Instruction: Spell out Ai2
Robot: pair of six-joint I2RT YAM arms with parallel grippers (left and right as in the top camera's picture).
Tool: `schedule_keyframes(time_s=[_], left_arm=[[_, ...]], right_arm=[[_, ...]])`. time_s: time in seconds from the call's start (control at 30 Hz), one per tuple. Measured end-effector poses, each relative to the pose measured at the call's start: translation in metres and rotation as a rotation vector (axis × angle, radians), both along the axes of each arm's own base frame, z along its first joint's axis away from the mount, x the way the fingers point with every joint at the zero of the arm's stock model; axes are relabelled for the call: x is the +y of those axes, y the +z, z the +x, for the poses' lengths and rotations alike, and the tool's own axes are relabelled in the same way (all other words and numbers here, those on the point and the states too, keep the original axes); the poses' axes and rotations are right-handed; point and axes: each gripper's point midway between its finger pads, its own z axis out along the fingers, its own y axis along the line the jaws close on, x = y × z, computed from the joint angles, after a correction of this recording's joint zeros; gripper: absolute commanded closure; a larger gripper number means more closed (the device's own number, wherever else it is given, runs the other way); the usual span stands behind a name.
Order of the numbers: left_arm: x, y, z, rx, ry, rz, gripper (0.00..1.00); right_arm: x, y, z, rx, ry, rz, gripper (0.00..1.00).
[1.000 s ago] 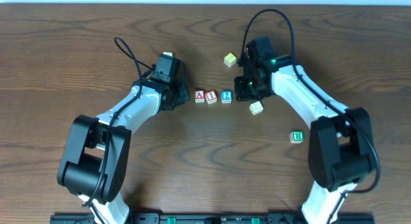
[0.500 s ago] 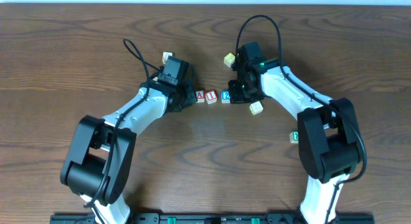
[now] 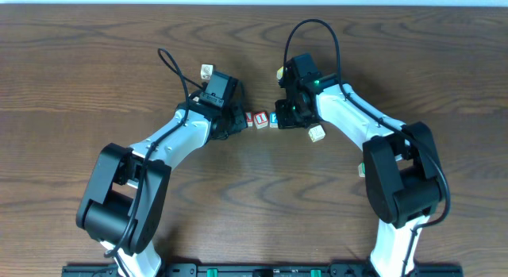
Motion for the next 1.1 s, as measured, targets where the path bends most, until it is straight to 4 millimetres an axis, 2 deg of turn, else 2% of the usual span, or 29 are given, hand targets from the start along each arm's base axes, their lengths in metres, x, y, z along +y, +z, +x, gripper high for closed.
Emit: schedule_keyframes(time_s=[0.2,0.4,1.1], left_arm=[[-0.002,0.000,0.001,-0.008,-0.002,-0.004,0.94],[-0.005,-0.012,-0.001,0.025,-0.009,-0.012,0.94],[-0.006,-0.009,0.007,-0.014,-0.009,-0.017,0.94]], right_arm=[[0.001,0.001,0.002,-0.008,-0.002,0.005,0.99],[0.006,0.001,0.003,-0.022,0.009,0.009,0.99],[0.009,0.002,0.005,-0.033,0.012,0.013,0.99]])
